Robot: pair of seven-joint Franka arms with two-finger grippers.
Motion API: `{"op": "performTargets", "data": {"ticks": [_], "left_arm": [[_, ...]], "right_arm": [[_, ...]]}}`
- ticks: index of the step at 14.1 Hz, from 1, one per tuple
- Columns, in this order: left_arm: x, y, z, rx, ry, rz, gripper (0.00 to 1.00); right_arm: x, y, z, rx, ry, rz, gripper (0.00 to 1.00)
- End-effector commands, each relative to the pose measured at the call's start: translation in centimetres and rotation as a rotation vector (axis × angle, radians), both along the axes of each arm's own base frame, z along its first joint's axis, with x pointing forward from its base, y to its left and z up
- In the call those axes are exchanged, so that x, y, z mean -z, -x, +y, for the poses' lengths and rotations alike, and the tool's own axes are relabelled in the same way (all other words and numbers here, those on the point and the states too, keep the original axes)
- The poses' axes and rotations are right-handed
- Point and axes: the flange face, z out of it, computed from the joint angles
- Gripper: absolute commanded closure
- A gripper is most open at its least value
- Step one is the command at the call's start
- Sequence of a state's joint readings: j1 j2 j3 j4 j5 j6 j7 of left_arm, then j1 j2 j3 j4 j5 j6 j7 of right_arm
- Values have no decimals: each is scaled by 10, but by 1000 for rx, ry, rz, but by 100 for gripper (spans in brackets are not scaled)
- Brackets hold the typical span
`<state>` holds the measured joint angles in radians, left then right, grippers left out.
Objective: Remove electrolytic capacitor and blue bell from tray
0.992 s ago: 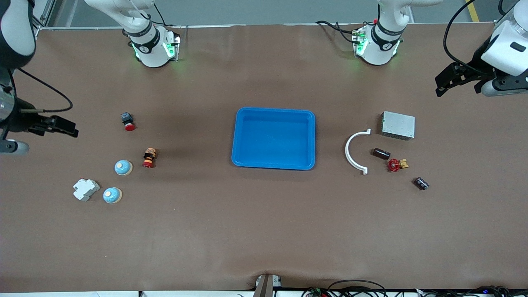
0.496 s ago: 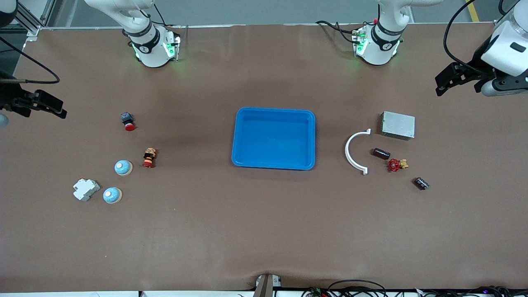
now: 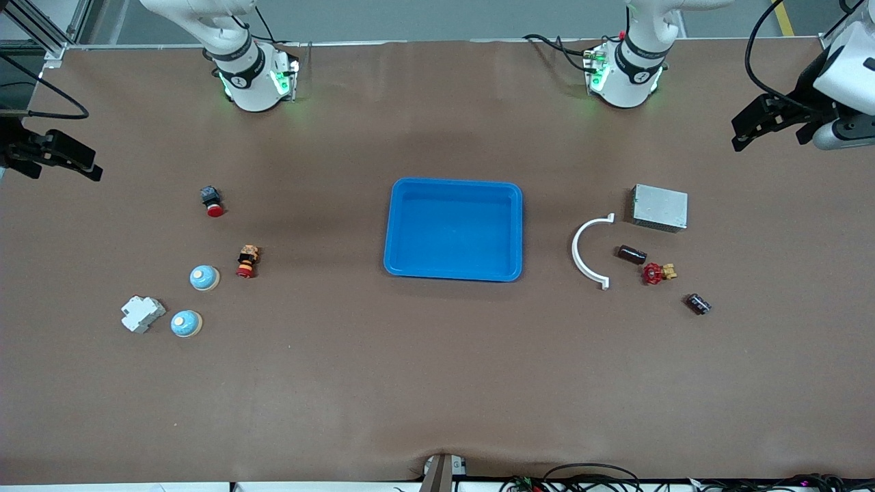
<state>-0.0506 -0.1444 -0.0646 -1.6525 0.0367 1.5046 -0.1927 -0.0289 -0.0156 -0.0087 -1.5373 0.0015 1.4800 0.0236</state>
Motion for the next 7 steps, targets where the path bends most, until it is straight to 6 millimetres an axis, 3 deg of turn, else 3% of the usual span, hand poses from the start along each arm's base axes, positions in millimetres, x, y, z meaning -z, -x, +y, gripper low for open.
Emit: {"op": "performTargets", "data": {"ticks": [1,7], "left_arm": [[-16,9,3,6,3,-6,0],[-9,4,3,15,5,10,0]], "right_arm": [[-6,4,0,10,-11,4,0],[-5,5,1,9,-11,13,0]]}}
